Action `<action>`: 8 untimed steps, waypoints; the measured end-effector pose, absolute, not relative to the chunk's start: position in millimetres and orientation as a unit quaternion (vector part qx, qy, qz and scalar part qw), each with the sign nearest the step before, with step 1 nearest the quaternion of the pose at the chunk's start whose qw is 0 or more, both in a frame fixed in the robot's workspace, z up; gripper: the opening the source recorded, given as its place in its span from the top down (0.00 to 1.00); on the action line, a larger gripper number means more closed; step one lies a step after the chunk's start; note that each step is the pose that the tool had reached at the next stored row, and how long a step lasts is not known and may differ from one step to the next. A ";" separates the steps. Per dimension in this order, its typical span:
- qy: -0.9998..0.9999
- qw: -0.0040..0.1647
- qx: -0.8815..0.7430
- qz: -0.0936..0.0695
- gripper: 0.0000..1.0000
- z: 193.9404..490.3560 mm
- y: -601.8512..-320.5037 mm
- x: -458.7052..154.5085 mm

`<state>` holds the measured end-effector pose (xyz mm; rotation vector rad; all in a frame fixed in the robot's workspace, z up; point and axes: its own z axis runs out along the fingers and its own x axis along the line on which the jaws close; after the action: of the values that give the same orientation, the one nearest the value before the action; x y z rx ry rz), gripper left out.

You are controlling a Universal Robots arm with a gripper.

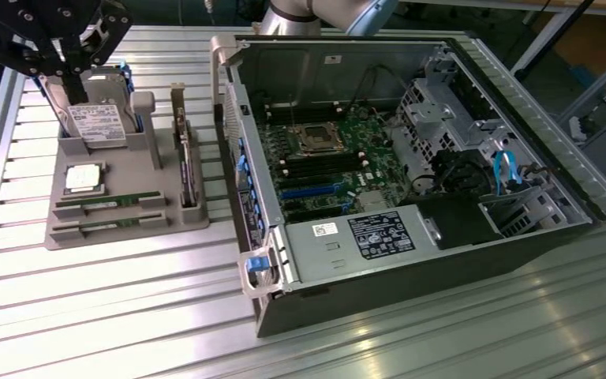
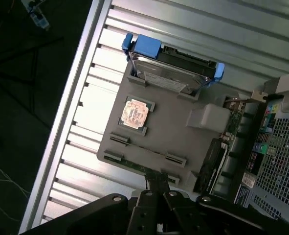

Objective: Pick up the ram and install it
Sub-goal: 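Pick up the ram and move it above insertion slot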

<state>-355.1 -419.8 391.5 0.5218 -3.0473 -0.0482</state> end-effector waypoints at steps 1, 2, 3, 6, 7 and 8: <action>-0.984 0.025 0.178 -0.015 0.90 391.4 -419.9 -355.1; -0.981 0.025 0.191 -0.015 0.90 391.2 -419.8 -355.1; -0.979 0.025 0.203 -0.015 0.90 391.1 -419.8 -355.1; -0.972 0.026 0.235 -0.014 0.90 390.9 -419.8 -355.1; -0.969 0.026 0.245 -0.014 0.90 390.8 -419.8 -355.1; -0.963 0.026 0.267 -0.013 0.90 390.6 -419.8 -355.1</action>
<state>-355.1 -419.8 390.6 0.8252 -2.9767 -0.0402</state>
